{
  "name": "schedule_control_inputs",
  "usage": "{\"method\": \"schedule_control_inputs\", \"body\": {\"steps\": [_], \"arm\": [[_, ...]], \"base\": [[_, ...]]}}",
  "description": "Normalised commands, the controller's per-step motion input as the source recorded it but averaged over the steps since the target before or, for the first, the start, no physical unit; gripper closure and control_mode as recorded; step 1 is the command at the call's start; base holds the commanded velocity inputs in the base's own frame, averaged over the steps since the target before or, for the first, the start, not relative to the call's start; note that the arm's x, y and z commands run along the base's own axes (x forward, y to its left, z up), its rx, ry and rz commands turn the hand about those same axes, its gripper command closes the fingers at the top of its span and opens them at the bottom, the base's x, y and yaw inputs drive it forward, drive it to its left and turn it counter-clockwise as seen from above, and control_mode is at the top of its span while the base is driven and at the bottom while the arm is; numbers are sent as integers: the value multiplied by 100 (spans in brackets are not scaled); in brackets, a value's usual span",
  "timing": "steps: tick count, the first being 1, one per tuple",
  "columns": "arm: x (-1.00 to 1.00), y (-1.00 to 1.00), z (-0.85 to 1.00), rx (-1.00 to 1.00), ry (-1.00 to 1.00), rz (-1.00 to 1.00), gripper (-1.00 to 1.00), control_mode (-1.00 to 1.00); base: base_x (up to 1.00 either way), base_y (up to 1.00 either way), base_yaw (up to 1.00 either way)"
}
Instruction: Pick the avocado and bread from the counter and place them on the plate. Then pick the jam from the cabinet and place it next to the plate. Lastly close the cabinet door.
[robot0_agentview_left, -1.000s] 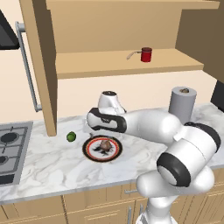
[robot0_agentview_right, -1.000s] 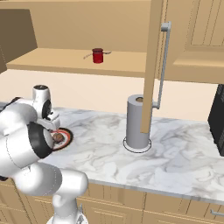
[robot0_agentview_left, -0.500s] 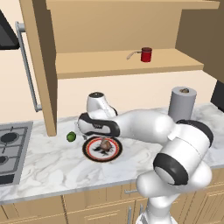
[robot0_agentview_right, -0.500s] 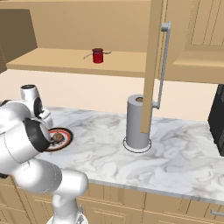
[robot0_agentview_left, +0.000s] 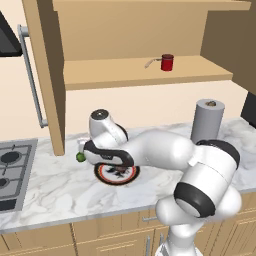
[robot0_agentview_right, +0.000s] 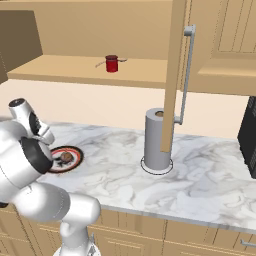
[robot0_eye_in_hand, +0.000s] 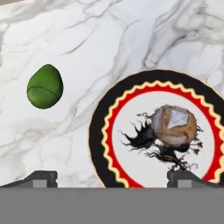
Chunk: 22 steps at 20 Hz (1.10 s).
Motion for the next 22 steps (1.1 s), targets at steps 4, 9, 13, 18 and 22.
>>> {"method": "schedule_control_inputs", "body": {"steps": [4, 9, 13, 18, 22], "arm": [[23, 5, 14, 0, -14, 0, -100, -100], [37, 0, 25, 3, -1, 0, -100, -100], [46, 8, 15, 5, 0, 2, -100, -100], [46, 25, 0, 1, 0, 4, -100, -100], [28, 32, 0, 0, 0, 1, -100, -100]], "base": [[0, 0, 0], [0, 0, 0], [0, 0, 0], [0, 0, 0], [0, 0, 0]]}}
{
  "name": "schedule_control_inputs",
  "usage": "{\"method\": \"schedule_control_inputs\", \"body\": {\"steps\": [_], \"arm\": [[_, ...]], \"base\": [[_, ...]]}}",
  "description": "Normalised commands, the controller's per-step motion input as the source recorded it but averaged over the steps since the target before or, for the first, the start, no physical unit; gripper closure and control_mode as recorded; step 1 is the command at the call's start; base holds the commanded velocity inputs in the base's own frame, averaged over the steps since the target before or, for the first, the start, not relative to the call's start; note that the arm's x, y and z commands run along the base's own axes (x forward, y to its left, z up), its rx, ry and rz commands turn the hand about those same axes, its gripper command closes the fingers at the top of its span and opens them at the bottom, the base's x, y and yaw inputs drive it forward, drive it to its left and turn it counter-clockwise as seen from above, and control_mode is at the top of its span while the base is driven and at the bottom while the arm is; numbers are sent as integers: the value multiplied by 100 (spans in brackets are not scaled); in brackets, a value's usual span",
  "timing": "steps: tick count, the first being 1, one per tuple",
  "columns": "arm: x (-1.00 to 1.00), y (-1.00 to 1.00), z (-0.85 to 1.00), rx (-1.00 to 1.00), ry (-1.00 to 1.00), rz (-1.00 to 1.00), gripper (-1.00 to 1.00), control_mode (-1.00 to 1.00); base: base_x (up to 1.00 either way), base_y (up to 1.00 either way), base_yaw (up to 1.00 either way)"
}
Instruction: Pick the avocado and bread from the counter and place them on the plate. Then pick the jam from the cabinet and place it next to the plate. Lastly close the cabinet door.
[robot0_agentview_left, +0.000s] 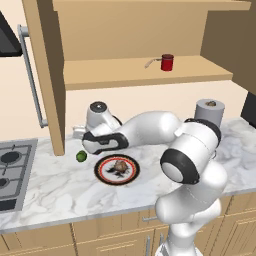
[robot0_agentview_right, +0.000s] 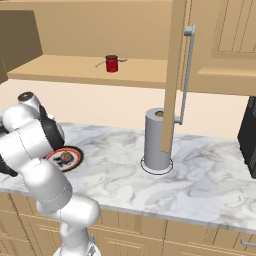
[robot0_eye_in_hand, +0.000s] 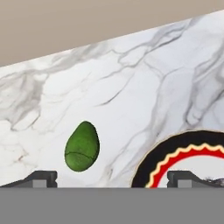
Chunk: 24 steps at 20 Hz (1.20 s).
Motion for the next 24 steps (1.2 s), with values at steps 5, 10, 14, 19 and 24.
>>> {"method": "schedule_control_inputs", "body": {"steps": [5, 10, 14, 19, 24], "arm": [[12, 27, -1, 0, 1, 0, -100, -100], [3, 21, -5, 0, 0, 0, -100, -100], [0, 6, -17, 0, 0, 0, -100, -100], [0, 6, -24, 0, 0, 0, -100, -100], [0, 5, -20, 0, 0, 0, -100, -100]], "base": [[0, 0, 0], [0, 0, 0], [0, 0, 0], [0, 0, 0], [0, 0, 0]]}}
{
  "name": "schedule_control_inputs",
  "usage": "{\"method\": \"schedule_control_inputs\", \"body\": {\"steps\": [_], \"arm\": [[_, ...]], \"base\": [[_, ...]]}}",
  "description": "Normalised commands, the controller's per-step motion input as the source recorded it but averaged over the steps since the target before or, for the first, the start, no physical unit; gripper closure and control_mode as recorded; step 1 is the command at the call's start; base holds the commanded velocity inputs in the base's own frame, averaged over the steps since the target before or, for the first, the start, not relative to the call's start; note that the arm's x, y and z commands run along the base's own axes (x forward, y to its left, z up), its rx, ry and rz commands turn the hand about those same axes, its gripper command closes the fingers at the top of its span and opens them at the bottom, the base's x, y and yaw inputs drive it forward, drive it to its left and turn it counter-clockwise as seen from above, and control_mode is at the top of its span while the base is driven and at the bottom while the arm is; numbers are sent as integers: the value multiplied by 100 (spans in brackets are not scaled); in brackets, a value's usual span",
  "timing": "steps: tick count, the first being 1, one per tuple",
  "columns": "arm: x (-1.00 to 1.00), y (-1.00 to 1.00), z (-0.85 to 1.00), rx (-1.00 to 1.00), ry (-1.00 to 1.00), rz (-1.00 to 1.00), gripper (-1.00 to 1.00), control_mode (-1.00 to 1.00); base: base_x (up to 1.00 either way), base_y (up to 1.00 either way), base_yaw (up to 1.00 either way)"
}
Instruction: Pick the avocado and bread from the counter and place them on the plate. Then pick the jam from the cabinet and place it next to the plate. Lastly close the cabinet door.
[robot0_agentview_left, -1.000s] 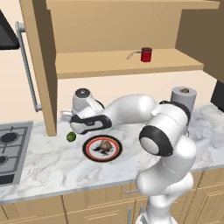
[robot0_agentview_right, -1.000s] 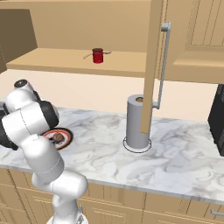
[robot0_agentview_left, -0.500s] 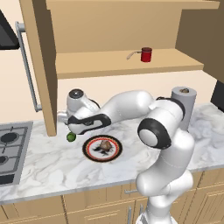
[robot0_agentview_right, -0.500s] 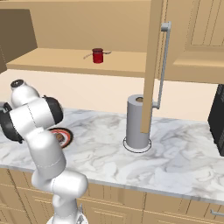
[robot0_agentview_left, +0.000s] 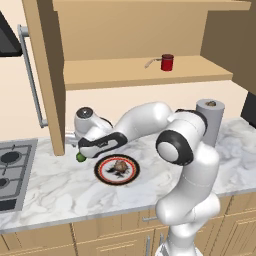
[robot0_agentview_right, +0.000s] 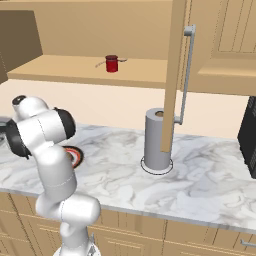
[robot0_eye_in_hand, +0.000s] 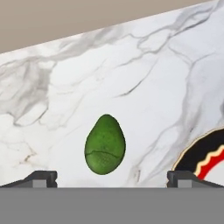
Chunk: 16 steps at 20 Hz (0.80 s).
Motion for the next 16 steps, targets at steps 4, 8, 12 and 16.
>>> {"method": "schedule_control_inputs", "body": {"steps": [4, 8, 12, 16], "arm": [[0, 6, -15, 0, 0, 0, -100, -100], [1, 4, -17, 0, 0, 0, -100, -100], [5, 1, -22, 0, 0, 0, -100, -100], [3, 0, -18, 0, 0, 0, -100, -100]], "base": [[0, 0, 0], [0, 0, 0], [0, 0, 0], [0, 0, 0]]}}
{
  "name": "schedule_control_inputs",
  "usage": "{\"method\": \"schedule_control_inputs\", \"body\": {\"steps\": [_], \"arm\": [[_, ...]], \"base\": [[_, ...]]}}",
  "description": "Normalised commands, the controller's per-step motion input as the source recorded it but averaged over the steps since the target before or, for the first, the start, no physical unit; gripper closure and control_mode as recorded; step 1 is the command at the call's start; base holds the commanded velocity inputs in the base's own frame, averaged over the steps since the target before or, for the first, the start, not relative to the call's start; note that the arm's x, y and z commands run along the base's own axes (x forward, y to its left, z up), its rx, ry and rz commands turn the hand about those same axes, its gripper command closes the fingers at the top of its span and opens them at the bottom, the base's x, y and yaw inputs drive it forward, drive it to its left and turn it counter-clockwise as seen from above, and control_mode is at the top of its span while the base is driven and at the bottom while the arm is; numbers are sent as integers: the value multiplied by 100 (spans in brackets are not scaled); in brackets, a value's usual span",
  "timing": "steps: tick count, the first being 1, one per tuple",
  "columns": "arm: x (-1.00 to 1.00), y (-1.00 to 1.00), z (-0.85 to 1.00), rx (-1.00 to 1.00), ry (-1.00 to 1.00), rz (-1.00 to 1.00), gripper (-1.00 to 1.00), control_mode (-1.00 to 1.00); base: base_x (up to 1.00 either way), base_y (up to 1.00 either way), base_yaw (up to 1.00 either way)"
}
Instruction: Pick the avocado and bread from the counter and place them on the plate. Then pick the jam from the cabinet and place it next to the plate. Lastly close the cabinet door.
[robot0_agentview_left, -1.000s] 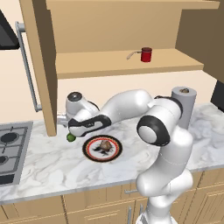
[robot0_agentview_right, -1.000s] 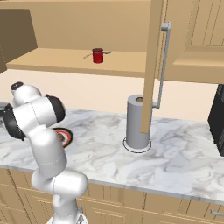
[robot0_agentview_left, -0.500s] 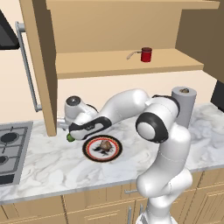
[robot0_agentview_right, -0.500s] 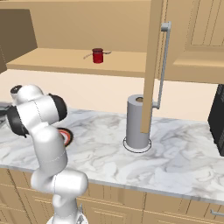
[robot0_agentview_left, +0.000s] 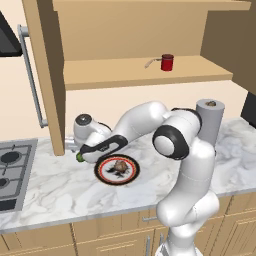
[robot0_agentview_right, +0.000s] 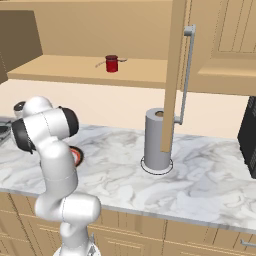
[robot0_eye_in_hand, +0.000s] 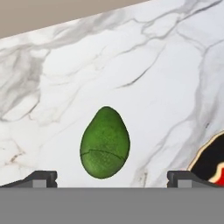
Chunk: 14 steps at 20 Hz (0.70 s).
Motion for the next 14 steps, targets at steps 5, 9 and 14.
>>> {"method": "schedule_control_inputs", "body": {"steps": [5, 9, 14], "arm": [[6, 4, -15, 0, 0, 0, -100, -100], [13, 4, -19, 0, 0, 0, -100, -100], [23, 8, -17, 0, 0, 0, -100, -100]], "base": [[0, 0, 0], [0, 0, 0], [0, 0, 0]]}}
